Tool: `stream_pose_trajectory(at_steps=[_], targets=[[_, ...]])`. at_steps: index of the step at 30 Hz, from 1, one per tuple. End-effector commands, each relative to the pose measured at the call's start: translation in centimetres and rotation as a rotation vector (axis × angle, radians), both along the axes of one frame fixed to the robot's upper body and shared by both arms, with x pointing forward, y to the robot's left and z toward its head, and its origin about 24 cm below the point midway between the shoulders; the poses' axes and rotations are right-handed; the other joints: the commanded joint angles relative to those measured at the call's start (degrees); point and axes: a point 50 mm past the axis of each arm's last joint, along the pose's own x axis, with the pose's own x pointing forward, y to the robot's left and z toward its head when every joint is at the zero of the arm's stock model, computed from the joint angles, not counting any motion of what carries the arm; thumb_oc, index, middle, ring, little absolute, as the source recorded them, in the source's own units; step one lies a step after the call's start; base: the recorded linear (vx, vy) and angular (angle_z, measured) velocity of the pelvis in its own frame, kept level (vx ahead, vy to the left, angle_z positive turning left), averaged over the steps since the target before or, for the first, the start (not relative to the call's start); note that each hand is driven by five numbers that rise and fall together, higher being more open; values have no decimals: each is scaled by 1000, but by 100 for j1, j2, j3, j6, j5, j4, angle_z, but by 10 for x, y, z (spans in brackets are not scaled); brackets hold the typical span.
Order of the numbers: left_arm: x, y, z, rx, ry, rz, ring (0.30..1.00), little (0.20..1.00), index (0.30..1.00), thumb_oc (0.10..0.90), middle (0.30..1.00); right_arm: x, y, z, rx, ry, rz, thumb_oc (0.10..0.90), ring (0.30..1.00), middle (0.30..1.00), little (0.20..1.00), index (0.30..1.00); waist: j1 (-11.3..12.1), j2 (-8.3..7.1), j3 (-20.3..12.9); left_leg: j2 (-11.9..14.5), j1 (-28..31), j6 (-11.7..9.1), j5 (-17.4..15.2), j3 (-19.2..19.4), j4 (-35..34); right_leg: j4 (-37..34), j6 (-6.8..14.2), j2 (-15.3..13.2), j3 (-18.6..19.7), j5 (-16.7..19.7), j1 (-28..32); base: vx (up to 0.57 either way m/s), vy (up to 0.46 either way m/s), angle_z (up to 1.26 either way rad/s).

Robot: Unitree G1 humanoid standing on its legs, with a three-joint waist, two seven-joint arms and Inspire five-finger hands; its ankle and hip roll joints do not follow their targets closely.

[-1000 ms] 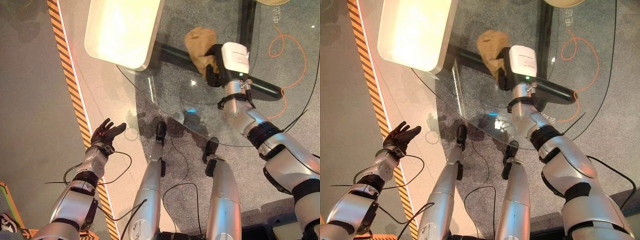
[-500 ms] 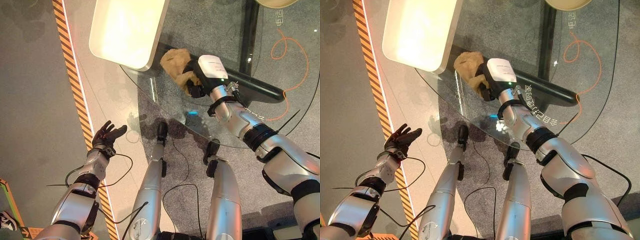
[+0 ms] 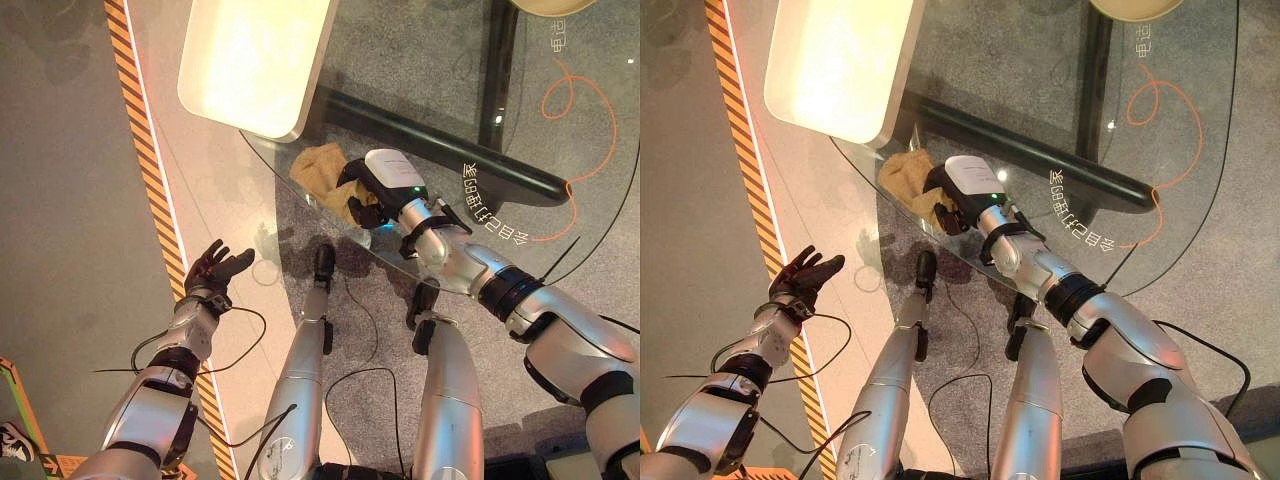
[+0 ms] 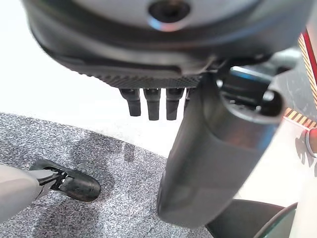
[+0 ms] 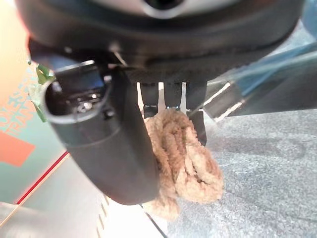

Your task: Wipe the table with a cloth and put it in the basket.

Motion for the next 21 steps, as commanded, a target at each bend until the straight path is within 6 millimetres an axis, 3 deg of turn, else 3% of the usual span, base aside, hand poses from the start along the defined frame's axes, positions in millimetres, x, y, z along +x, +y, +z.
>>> stream_pose_trajectory(at_steps=[1,10,16,21], targets=[[1,25,18,46,-79,122,900,900,900,800,900,-25,56,22,88,-101,278,100,300,300,200,300,-49,-220,-122,-377,68,287,-917,403,733,-1641,290,95,-92,861,485,0,0,0],[10,26,40,-17,-231,166,900,900,900,800,900,-14,38,35,297,-155,136,100,300,300,200,300,-74,-208,-122,-340,73,282,-917,409,766,-1601,279,95,-49,865,481,0,0,0],[20,25,93,-98,-487,331,900,900,900,800,900,-15,19,57,646,-239,34,100,300,300,200,300,-101,-255,-122,-332,57,288,-920,397,745,-1573,296,141,-4,875,448,0,0,0],[16,20,124,-139,-647,426,900,900,900,800,900,-25,6,75,782,-354,2,100,300,300,200,300,-112,-327,-122,-334,-20,302,-950,372,749,-1566,316,174,9,890,357,-2,-12,-1]])
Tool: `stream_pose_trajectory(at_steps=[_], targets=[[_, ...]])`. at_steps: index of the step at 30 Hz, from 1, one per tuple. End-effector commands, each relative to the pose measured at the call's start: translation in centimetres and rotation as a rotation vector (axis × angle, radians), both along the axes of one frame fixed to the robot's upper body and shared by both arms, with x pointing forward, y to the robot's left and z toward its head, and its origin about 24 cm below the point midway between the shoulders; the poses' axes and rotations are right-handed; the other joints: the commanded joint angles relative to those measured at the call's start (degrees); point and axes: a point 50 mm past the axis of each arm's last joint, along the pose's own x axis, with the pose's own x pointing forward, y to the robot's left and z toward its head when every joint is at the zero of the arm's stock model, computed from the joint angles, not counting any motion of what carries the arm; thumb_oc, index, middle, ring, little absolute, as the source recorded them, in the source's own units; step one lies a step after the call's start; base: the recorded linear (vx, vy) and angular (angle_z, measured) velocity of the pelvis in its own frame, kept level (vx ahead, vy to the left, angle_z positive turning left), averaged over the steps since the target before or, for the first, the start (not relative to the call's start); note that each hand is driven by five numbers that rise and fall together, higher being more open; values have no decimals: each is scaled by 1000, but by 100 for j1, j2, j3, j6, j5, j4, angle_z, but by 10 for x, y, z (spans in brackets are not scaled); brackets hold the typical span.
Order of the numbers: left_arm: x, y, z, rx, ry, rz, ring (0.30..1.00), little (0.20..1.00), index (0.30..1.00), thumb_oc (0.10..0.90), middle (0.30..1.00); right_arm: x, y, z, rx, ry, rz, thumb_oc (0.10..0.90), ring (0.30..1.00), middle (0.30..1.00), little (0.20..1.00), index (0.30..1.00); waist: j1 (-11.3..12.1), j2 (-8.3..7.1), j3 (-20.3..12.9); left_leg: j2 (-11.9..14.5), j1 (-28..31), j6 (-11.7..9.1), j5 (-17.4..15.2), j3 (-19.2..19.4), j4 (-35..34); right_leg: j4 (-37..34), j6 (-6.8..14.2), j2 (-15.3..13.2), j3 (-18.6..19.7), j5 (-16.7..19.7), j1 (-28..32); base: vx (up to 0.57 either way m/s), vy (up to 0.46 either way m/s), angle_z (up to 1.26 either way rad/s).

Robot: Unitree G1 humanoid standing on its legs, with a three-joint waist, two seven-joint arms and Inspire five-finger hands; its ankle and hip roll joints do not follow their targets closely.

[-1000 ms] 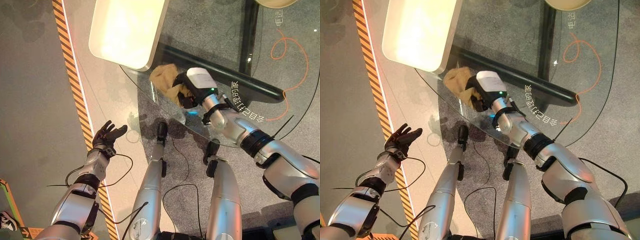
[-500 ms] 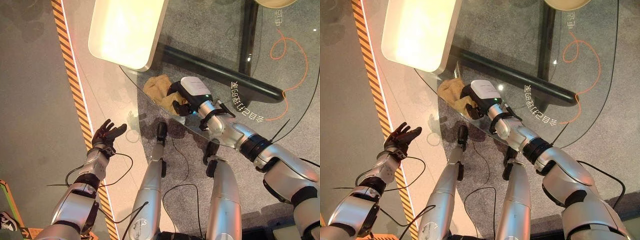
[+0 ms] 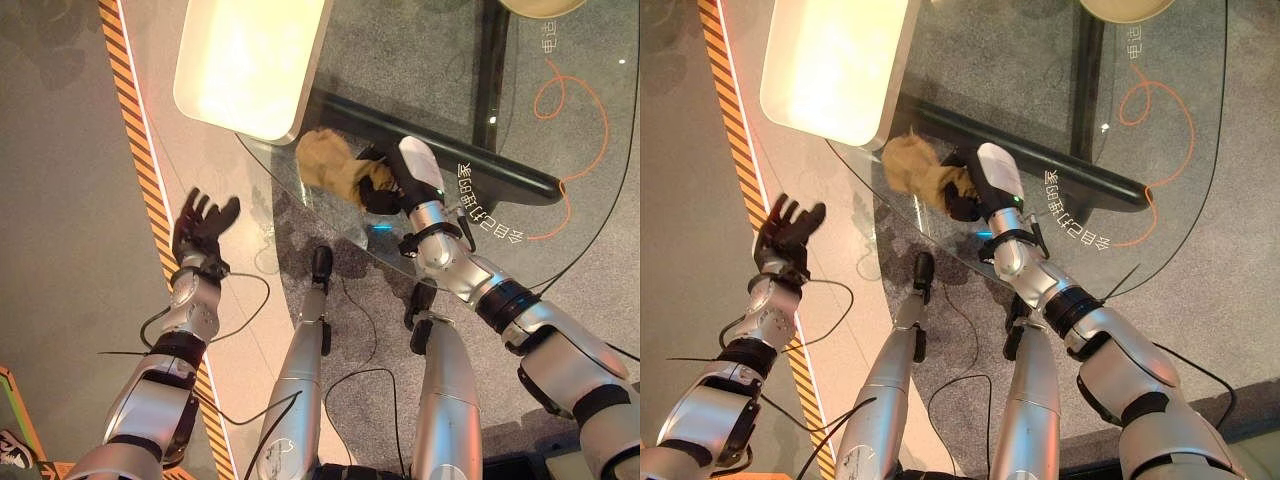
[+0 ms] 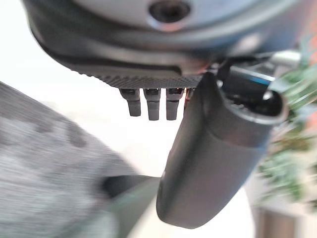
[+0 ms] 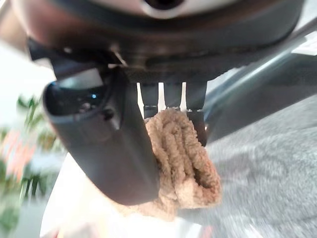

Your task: Wipe the table with a cloth and put it in the basket.

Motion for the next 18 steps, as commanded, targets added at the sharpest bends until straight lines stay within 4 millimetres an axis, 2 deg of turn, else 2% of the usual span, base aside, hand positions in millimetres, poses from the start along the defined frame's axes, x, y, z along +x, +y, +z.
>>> stream_pose_trajectory(at_steps=[1,7,13,18], targets=[[-10,26,34,-35,-179,200,900,900,900,800,900,-22,31,72,198,-332,140,100,300,300,200,300,8,-305,-127,-334,-39,305,-960,375,756,-1468,295,156,11,874,288,0,0,0],[-20,14,48,-60,-341,155,900,900,900,800,900,-36,12,81,244,-430,104,100,300,300,200,300,-77,-354,-127,-315,-112,326,-1011,402,805,-1471,310,189,85,885,204,0,0,0],[-37,-10,63,-41,-512,48,900,900,900,800,900,-54,-9,82,286,-530,96,100,300,300,200,300,-144,-412,-127,-311,-168,354,-1065,390,824,-1503,342,218,121,923,154,0,0,0],[-46,-19,84,-14,-645,-49,900,900,900,800,900,-67,-20,87,332,-604,102,100,300,300,200,300,-193,-455,-127,-302,-158,360,-1086,399,819,-1581,364,210,123,967,188,-1,-13,0]])
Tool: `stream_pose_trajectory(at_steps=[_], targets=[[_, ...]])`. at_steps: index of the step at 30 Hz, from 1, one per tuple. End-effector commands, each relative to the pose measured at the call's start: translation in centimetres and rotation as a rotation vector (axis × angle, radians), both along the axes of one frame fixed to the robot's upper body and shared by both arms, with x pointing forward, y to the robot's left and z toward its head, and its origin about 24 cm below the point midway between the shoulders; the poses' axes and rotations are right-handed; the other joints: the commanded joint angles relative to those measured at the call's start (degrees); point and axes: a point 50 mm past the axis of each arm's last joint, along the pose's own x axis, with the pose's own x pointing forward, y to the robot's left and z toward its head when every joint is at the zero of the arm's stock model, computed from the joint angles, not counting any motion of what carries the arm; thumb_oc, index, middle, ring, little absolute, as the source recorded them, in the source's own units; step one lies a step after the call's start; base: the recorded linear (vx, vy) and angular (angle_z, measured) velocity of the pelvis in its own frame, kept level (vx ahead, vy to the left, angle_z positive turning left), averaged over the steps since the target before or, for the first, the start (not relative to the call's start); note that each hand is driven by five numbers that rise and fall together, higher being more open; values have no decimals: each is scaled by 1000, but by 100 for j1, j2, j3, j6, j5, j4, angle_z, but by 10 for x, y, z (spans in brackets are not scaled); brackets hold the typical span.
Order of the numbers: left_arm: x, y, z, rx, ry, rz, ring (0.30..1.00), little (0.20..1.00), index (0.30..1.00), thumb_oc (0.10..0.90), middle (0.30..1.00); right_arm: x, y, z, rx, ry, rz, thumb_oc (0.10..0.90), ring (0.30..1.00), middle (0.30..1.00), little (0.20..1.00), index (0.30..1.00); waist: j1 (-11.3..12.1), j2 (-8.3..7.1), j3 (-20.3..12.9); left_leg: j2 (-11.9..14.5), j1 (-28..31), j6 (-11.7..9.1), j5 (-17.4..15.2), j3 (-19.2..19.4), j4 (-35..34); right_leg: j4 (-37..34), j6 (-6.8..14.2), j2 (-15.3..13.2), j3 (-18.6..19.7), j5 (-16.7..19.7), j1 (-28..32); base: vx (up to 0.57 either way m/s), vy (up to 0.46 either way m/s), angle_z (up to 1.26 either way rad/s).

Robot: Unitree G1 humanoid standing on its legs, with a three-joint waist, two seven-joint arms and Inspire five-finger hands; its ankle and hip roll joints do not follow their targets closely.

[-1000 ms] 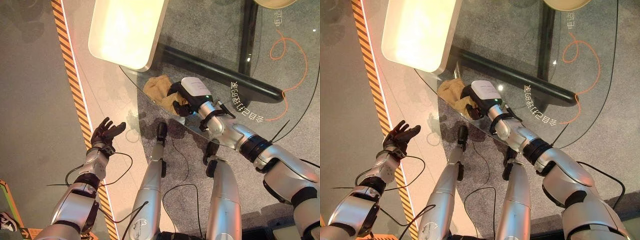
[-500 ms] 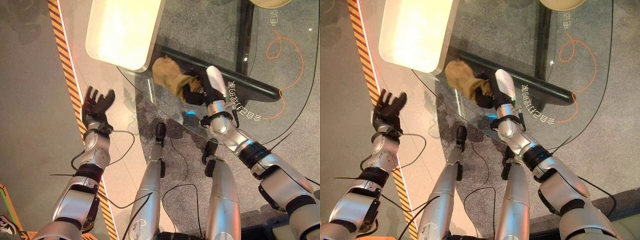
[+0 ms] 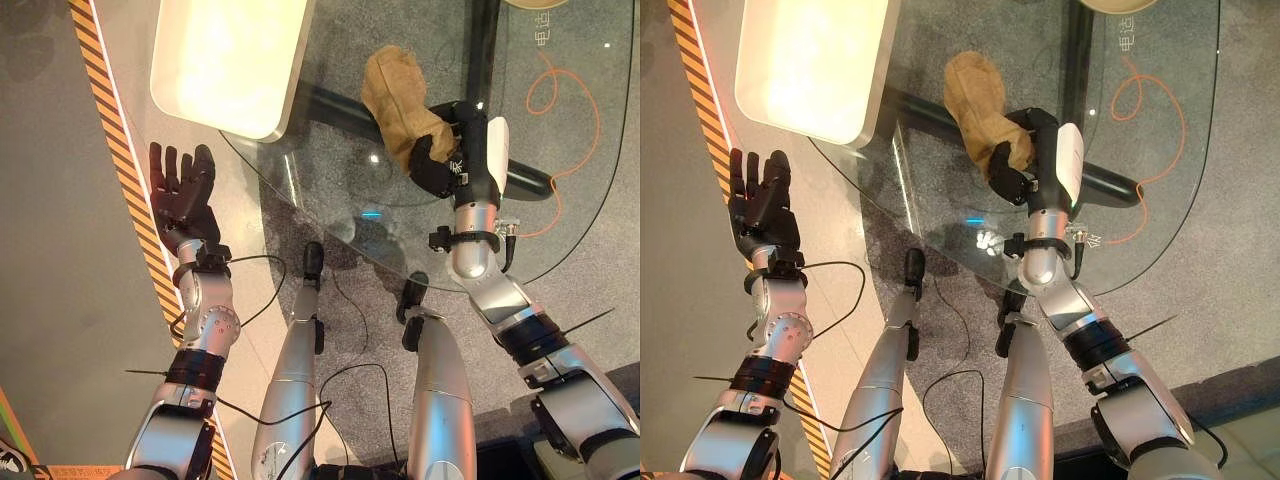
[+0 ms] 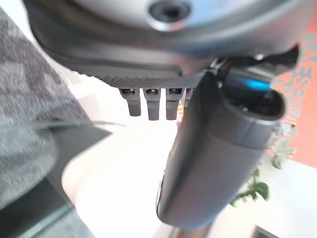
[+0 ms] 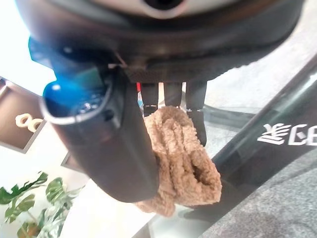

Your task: Wipe the table with a cloth and put it in the basket.

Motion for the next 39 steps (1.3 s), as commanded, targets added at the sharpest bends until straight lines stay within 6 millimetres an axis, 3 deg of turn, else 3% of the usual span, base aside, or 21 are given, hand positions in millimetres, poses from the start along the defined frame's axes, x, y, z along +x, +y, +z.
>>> stream_pose_trajectory(at_steps=[1,6,18,29,39], targets=[[-15,15,55,130,-311,40,900,900,900,800,900,-32,24,79,45,-471,162,100,300,300,200,300,-68,-272,-152,-294,-26,298,-1008,386,819,-1494,322,201,118,964,277,0,0,0],[-20,-4,77,181,-429,-148,900,900,900,800,900,-47,27,94,57,-554,211,100,300,300,200,300,-120,-266,-152,-277,-9,293,-1007,426,792,-1570,349,195,150,1018,306,0,0,0],[-12,-30,91,170,-494,-447,900,900,900,800,900,-63,42,112,44,-634,342,100,300,300,200,300,-246,-292,-152,-221,68,282,-1003,527,720,-1712,365,202,217,1068,394,-1,5,-1],[-3,-56,111,150,-539,-556,900,900,900,800,900,-69,61,127,41,-654,447,100,300,300,200,300,-337,-383,-152,-179,119,251,-969,582,645,-1824,364,234,266,1095,464,-4,6,-4],[4,-76,116,100,-530,-651,900,900,900,800,900,-73,79,133,19,-645,530,100,300,300,200,300,-383,-428,-152,-181,164,235,-957,615,574,-1899,358,248,269,1103,515,0,0,0]])
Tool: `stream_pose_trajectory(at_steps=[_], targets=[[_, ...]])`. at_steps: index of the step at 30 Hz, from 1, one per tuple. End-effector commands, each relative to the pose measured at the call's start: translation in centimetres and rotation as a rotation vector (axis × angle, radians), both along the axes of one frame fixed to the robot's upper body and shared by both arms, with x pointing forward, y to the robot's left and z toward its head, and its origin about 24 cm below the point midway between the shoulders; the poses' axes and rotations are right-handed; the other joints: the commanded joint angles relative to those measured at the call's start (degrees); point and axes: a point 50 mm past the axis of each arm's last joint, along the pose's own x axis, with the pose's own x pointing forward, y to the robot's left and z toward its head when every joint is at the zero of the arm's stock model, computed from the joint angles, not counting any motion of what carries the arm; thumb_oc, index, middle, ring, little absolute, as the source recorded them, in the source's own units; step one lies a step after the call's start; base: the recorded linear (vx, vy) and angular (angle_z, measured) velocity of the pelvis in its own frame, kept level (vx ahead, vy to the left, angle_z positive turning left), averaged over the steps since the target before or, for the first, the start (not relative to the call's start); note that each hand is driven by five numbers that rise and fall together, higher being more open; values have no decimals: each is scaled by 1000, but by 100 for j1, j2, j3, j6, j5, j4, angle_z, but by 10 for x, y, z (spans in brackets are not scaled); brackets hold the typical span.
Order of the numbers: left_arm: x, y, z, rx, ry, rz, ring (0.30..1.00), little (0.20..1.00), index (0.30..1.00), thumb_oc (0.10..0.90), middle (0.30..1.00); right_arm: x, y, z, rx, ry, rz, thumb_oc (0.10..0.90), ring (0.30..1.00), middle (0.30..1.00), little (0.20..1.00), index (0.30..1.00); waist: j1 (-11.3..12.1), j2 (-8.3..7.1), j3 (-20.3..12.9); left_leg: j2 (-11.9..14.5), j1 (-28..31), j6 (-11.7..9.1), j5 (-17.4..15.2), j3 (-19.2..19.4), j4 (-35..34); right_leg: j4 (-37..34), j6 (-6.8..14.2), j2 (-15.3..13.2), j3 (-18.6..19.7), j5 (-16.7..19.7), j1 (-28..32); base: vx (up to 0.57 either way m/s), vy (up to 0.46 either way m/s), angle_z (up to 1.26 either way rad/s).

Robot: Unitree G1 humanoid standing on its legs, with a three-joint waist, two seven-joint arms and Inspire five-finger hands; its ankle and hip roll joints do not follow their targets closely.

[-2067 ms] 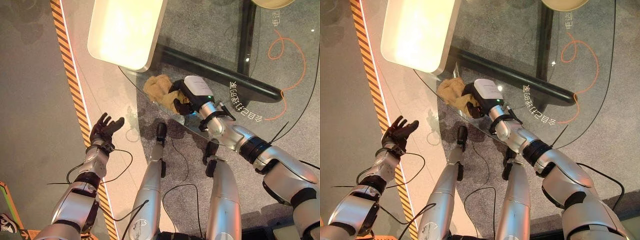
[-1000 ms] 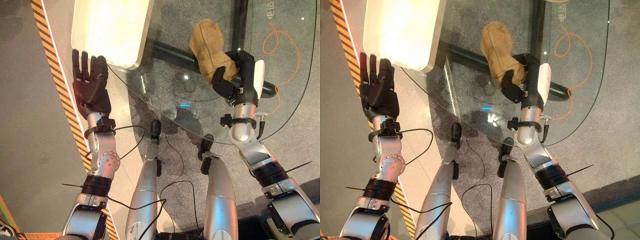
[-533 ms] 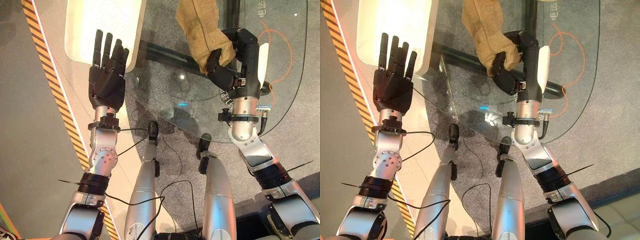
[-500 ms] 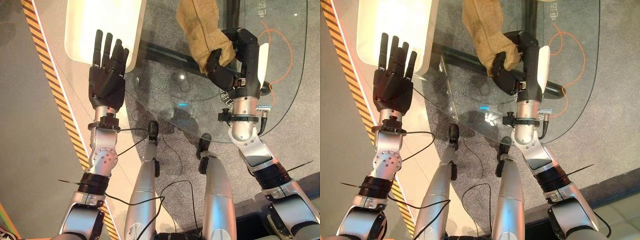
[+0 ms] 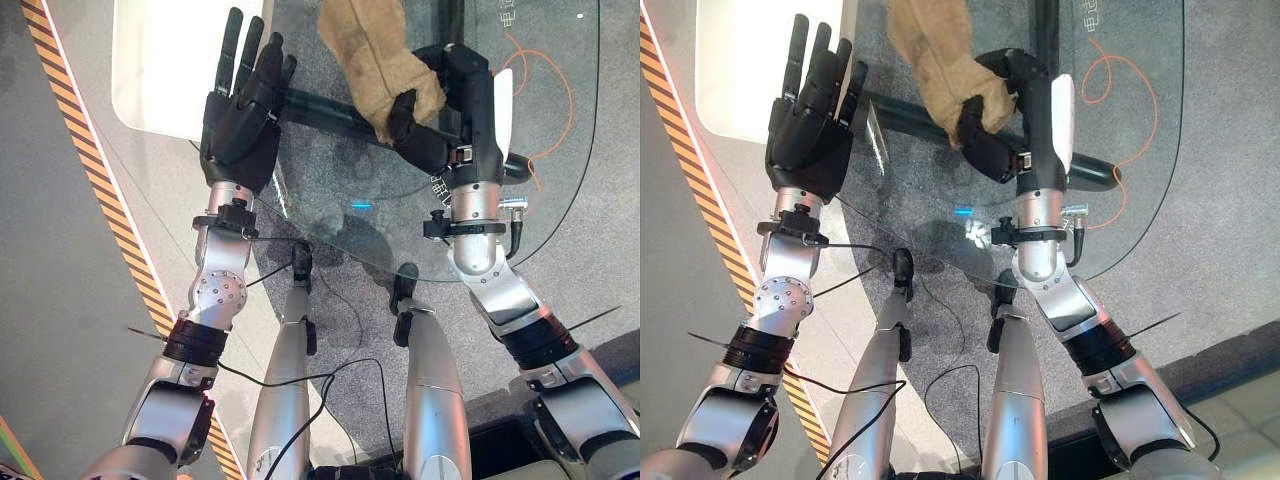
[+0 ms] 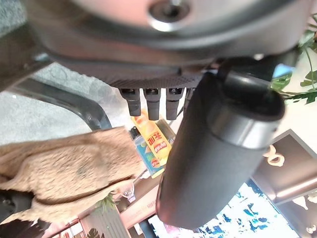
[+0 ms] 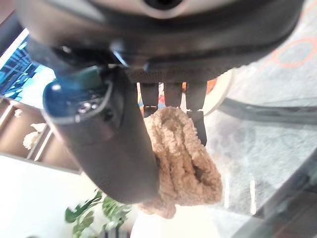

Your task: Wipe the table with a cloth and put it in the basket.

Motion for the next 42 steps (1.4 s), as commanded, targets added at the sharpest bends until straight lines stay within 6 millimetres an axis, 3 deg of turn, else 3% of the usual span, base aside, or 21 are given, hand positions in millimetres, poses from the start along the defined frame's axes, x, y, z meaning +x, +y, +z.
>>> stream_pose_trajectory(at_steps=[1,14,42], targets=[[-5,-13,41,-12,-192,-84,900,900,900,800,900,-50,36,81,52,-416,269,100,300,300,200,300,-4,-326,-157,-215,202,208,-961,432,587,-1686,281,180,112,942,548,0,0,0],[-1,-33,40,-26,-151,-167,900,900,900,800,900,-55,57,84,0,-390,352,100,300,300,200,300,-10,-364,-157,-219,236,184,-943,448,525,-1787,289,173,107,961,612,0,0,0],[-7,-49,46,96,-268,-279,900,900,900,800,900,-38,72,67,-173,-242,346,100,300,300,200,300,22,-345,-157,-246,227,194,-947,429,507,-1797,295,136,64,974,597,0,0,0]])
